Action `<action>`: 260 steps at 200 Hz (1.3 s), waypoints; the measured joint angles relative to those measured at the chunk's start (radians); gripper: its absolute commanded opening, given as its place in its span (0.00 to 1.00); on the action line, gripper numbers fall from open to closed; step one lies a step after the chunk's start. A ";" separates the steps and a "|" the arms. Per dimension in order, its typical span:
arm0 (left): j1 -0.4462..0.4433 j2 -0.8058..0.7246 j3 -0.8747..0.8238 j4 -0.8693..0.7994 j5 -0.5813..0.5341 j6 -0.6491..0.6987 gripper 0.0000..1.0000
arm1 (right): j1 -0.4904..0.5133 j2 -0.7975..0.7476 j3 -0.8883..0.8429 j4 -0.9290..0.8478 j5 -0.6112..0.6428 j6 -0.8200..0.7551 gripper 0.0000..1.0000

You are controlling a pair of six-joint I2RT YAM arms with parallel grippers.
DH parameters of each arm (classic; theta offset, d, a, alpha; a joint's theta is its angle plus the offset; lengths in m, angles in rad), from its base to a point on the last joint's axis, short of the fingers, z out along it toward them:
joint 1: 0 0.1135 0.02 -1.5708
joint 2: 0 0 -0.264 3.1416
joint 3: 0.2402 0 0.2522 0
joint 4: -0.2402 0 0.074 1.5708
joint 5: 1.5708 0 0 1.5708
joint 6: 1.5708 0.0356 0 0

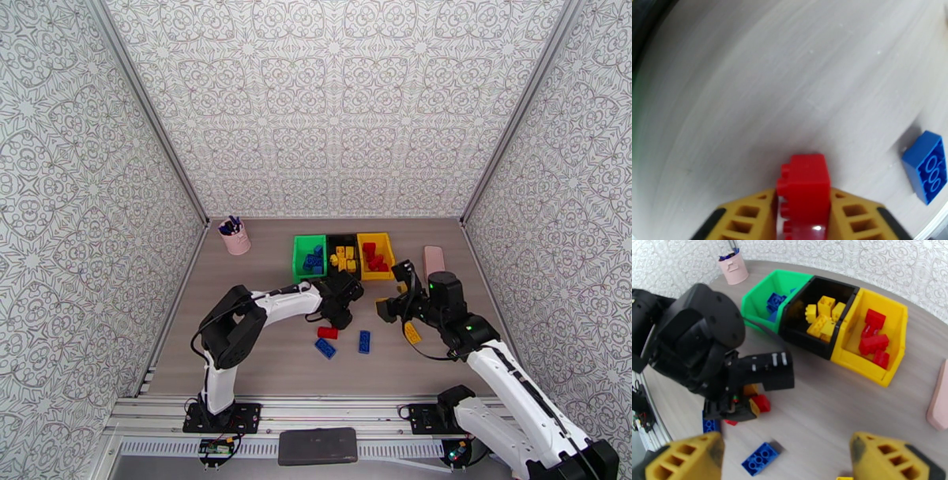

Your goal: Sort the legos into containers by color

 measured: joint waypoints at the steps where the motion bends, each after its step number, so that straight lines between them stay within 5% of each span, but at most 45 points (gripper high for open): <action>1: 0.000 0.000 0.000 0.000 0.000 0.002 0.22 | 0.000 0.000 0.000 0.000 0.000 0.000 0.87; 75: -0.003 -0.011 -0.003 0.026 -0.032 -0.015 0.21 | 0.000 -0.022 -0.001 0.000 0.000 0.003 0.87; 164: 0.022 -0.129 -0.026 0.472 -0.145 -0.077 0.20 | 0.000 -0.081 -0.034 0.067 0.054 0.074 0.87; 220: 0.076 0.100 0.114 0.788 -0.143 -0.133 0.19 | 0.000 -0.085 -0.034 0.084 0.108 0.097 0.87; 260: 0.096 0.254 0.255 0.829 -0.136 -0.142 0.19 | 0.000 -0.085 -0.050 0.097 0.130 0.098 0.87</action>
